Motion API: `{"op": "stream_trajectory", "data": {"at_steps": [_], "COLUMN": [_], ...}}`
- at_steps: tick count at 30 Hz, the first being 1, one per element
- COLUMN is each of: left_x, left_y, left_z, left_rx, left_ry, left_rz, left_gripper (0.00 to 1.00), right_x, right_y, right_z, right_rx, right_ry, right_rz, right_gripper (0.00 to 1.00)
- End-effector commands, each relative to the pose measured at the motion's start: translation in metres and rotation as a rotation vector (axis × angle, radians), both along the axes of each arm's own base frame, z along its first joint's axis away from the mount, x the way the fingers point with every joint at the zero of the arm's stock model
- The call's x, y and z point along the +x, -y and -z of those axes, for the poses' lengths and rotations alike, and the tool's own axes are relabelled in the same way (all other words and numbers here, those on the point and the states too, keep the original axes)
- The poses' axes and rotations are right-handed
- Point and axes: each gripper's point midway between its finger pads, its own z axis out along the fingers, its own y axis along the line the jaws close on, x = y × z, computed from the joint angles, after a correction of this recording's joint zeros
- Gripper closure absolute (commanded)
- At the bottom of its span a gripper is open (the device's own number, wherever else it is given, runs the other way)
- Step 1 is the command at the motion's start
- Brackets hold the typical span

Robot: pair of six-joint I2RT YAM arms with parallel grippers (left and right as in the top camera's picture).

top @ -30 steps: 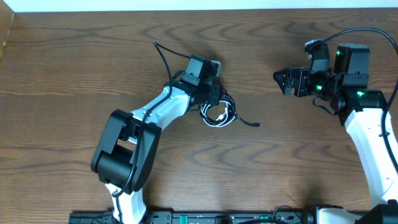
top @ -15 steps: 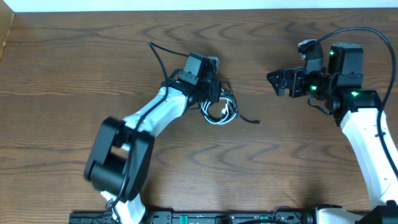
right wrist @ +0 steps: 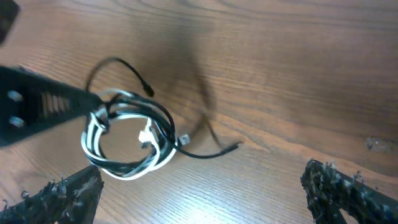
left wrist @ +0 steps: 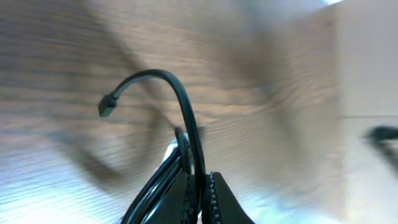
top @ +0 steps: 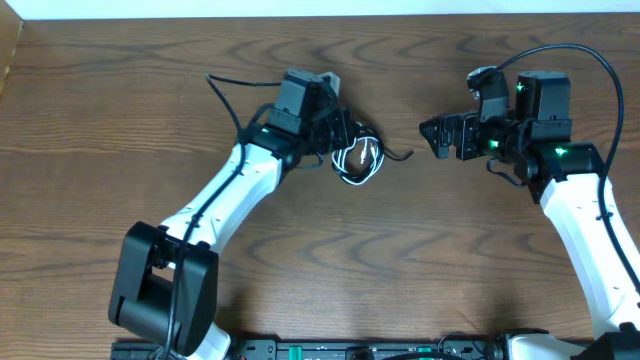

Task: Untangle cables
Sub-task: 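Lift the bundle with the left gripper and pull it leftward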

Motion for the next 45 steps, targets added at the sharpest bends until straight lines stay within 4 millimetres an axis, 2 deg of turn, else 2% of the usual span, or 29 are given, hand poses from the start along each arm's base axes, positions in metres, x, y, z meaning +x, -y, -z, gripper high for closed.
{"op": "stream_trajectory", "data": {"at_steps": [1, 4, 6, 9, 11, 16, 19, 26, 40, 45], "left_x": [-0.008, -0.006, 0.001, 0.022, 0.034, 0.047, 0.047, 0.042, 0.04, 0.038], "left_y": [0.01, 0.014, 0.011, -0.01, -0.029, -0.052, -0.051, -0.052, -0.052, -0.052], "left_z": [-0.06, -0.09, -0.1, -0.096, -0.086, -0.077, -0.079, -0.069, -0.068, -0.073], "left_rx": [-0.276, -0.419, -0.451, -0.437, -0.424, -0.437, -0.445, -0.405, -0.386, -0.376], "left_ry": [-0.055, -0.052, -0.031, -0.032, -0.078, -0.151, -0.148, -0.168, -0.152, -0.121], "left_rz": [0.047, 0.091, 0.074, -0.056, -0.166, -0.313, -0.313, -0.301, -0.28, -0.26], "left_gripper": [0.92, 0.93, 0.93, 0.93, 0.93, 0.93, 0.93, 0.93, 0.93, 0.93], "right_x": [0.001, 0.001, 0.001, 0.001, 0.001, 0.001, 0.001, 0.001, 0.001, 0.001], "right_y": [-0.002, -0.002, -0.002, -0.002, -0.002, -0.002, -0.002, -0.002, -0.002, -0.002], "right_z": [0.001, 0.001, 0.001, 0.001, 0.001, 0.001, 0.001, 0.001, 0.001, 0.001], "right_rx": [0.0, 0.0, 0.0, 0.0, 0.0, 0.0, 0.0, 0.0, 0.0, 0.0], "right_ry": [-0.005, -0.005, -0.005, -0.005, -0.005, -0.005, -0.005, -0.005, -0.005, -0.005], "right_rz": [-0.003, -0.003, -0.003, -0.003, -0.003, -0.003, -0.003, -0.003, -0.003, -0.003], "right_gripper": [0.01, 0.01, 0.01, 0.01, 0.01, 0.01, 0.01, 0.01, 0.01, 0.01]}}
